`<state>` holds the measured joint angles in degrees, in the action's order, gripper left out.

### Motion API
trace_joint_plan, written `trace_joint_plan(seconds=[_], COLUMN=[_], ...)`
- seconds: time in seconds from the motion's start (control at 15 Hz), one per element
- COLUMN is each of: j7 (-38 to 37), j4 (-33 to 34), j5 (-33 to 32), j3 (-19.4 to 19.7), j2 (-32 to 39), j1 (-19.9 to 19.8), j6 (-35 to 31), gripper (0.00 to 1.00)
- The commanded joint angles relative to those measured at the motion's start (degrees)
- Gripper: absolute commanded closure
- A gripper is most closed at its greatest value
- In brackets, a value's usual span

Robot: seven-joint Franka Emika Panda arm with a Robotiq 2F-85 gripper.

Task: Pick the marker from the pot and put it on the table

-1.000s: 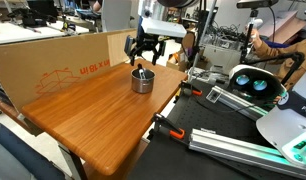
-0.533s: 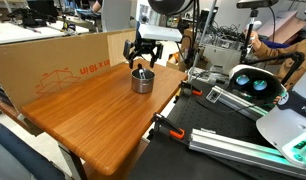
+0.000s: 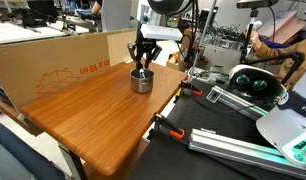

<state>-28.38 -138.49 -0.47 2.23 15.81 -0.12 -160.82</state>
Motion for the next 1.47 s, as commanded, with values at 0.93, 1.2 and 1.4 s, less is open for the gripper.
trace_joint_plan(seconds=[0.93,1.2,1.4], j7=[5.3,5.2,2.5], j4=[0.3,1.0,1.8], j5=[5.0,5.8,3.6], j3=[0.7,0.0,0.7], j2=[-2.1,-3.3,-3.9], j1=[1.1,1.3,3.2], j6=[-0.2,1.4,0.4], gripper=[0.95,0.95,0.95])
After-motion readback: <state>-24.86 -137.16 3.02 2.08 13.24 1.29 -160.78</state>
